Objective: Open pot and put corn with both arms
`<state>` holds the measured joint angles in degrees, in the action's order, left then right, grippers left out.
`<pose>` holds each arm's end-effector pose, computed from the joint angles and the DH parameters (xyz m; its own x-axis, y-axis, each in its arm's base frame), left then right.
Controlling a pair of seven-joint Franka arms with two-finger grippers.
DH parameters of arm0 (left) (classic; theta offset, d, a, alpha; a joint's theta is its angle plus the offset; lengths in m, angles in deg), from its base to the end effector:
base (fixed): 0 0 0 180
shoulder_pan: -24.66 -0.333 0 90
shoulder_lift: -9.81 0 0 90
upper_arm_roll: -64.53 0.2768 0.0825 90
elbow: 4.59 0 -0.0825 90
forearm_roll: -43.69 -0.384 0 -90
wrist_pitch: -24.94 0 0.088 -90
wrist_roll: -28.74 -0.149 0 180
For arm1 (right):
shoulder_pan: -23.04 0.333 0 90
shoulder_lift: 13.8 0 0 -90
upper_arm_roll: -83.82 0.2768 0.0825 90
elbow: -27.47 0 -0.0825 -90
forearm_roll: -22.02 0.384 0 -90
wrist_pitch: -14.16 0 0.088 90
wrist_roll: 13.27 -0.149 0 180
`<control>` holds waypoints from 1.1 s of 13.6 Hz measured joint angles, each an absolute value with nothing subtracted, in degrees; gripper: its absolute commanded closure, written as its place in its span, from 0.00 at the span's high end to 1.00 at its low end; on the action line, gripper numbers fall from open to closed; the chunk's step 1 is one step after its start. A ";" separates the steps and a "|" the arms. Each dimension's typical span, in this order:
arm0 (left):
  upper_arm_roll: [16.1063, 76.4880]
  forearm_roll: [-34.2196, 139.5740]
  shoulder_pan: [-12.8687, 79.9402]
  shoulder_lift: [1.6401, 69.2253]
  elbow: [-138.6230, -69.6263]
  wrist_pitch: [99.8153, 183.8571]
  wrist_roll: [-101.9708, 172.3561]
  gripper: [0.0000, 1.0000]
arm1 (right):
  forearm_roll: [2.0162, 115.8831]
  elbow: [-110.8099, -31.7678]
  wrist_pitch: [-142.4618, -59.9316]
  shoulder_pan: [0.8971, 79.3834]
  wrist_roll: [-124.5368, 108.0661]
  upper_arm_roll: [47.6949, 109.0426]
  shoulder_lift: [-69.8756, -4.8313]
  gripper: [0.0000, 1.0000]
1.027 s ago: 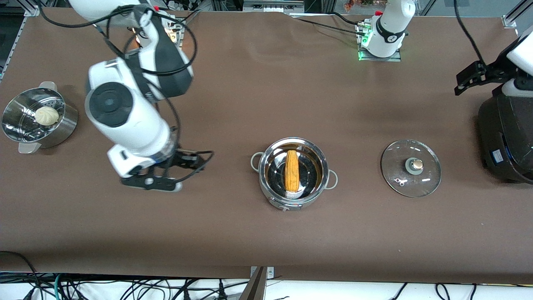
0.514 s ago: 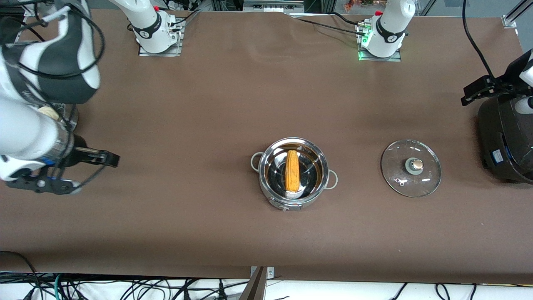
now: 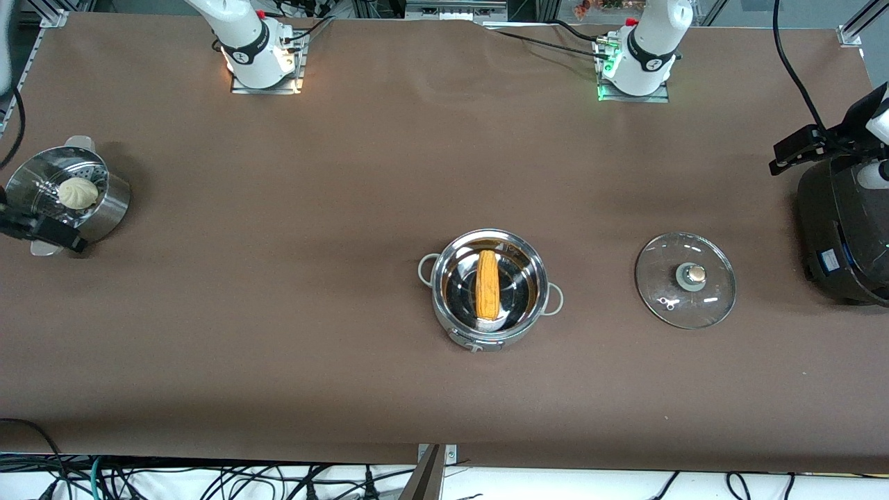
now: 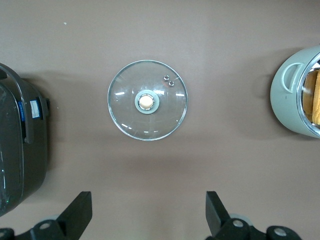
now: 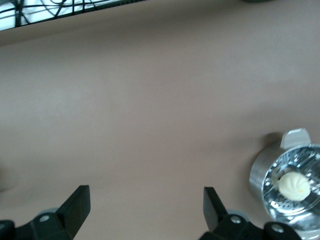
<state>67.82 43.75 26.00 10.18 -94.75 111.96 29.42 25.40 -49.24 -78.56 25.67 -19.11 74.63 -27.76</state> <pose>0.5474 0.0184 0.5341 0.9971 0.0458 -0.0612 0.0459 -0.9989 0.0000 0.6225 -0.0530 0.5156 0.9767 -0.2114 0.0365 -0.2106 -0.9773 -0.0243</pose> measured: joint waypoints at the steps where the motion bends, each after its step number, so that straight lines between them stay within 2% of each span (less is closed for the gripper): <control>1: 67.82 43.75 26.02 10.19 -94.75 111.96 29.42 1.00 | 26.32 -53.69 -78.55 25.22 -16.35 74.80 -23.89 1.00; 4: 67.82 43.75 26.07 10.19 -94.74 111.93 29.42 1.00 | 25.76 -64.06 -77.88 25.13 -12.83 78.01 -14.63 1.00; 6: 67.82 43.75 26.07 10.19 -94.74 111.92 29.42 1.00 | 21.96 -66.50 -76.87 24.89 -12.24 80.03 -12.37 1.00; 15: 67.82 43.75 26.07 10.19 -94.74 111.61 29.42 1.00 | 19.85 -66.09 -75.22 24.49 -10.68 81.09 -14.06 1.00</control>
